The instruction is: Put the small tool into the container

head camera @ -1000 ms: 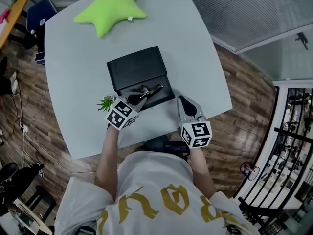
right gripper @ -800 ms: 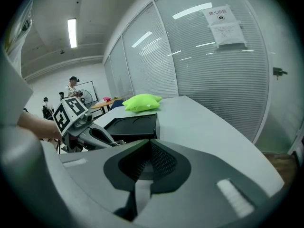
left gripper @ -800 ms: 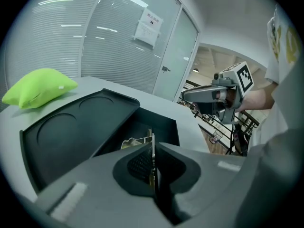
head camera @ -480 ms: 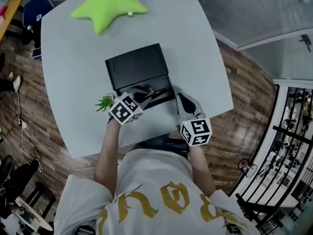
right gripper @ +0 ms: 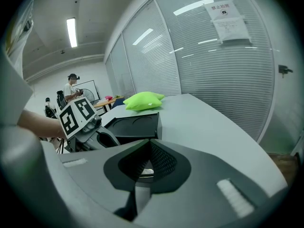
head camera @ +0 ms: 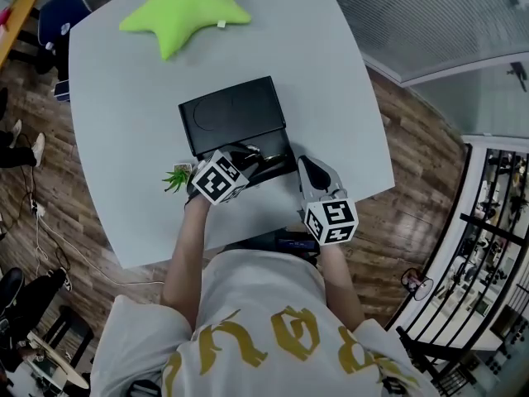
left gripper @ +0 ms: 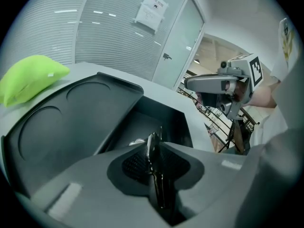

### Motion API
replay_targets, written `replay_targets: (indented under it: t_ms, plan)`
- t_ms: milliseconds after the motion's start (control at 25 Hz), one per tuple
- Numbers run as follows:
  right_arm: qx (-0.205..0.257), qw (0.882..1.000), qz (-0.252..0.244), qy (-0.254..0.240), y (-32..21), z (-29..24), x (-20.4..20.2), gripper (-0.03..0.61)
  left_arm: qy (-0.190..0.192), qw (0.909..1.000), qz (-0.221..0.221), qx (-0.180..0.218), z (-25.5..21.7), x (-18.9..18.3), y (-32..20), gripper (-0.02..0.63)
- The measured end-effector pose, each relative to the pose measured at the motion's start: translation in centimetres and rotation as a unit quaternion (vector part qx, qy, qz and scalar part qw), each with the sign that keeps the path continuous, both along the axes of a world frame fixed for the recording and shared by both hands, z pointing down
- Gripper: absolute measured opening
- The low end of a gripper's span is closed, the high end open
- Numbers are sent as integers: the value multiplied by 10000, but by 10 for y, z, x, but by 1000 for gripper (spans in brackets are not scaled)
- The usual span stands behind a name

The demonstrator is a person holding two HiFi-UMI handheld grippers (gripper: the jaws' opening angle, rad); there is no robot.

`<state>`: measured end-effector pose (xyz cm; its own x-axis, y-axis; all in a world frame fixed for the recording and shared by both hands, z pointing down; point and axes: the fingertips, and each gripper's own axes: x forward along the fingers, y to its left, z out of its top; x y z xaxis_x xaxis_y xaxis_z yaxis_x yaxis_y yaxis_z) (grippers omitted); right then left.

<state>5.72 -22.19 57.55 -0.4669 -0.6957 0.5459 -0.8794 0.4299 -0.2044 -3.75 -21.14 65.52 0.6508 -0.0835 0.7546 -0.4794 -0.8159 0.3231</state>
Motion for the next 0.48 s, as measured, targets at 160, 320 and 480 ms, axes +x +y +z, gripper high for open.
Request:
replay_targets:
  t_ms: [160, 320, 480]
  plan:
    - [25, 10000, 8, 1, -4, -2, 2, 23, -175, 9998, 15, 62, 4, 1, -2, 94]
    - [62, 10000, 12, 5, -2, -3, 3, 23, -232, 9995, 19, 232, 8, 2, -4, 98]
    - [128, 9999, 22, -31, 2, -9, 4, 23, -207, 9991, -244, 294, 3, -1, -9, 151]
